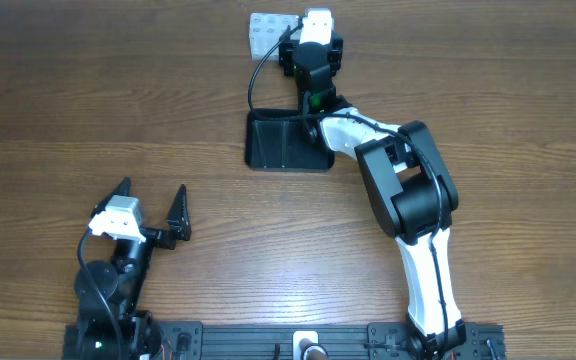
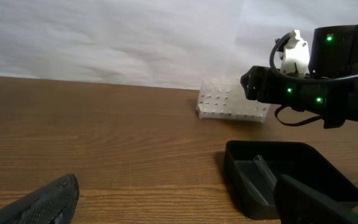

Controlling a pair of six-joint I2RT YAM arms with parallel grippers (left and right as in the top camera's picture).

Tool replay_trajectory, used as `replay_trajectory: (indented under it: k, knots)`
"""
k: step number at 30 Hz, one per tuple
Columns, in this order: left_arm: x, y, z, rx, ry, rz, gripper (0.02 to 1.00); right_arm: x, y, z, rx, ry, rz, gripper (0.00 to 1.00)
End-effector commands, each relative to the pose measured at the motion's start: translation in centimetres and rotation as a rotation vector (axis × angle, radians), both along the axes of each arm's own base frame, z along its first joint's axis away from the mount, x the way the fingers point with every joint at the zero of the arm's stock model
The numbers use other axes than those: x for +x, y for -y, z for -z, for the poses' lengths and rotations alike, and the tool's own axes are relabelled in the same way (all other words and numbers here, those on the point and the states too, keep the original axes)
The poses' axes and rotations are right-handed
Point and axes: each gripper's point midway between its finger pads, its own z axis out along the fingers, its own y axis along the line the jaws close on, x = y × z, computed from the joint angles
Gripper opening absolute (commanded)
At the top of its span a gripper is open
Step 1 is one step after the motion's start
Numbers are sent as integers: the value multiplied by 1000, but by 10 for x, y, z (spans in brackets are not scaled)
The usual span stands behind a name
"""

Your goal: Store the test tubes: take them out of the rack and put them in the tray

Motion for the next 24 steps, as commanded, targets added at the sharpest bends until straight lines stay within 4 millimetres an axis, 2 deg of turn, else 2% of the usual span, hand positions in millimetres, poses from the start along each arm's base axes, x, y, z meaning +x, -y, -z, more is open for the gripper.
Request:
replay_trajectory:
  k: [1,5,11,13,17,24]
  knots:
    - [0,1,1,-7,0,6,996,7,1,-8,23,28,17,779]
    - [0,1,1,-7,0,6,998,10,1,-14,30,41,19,779]
    - [0,1,1,-7,0,6,1000,12,2,-12,28,39,22,770]
    - [0,1,1,-7,0,6,998,12,2,-12,28,39,22,752]
    - [0,1,1,-7,0,6,998,12,2,-12,28,38,22,643]
    - [0,1,1,-7,0,6,998,12,2,-8,23,31,23,588]
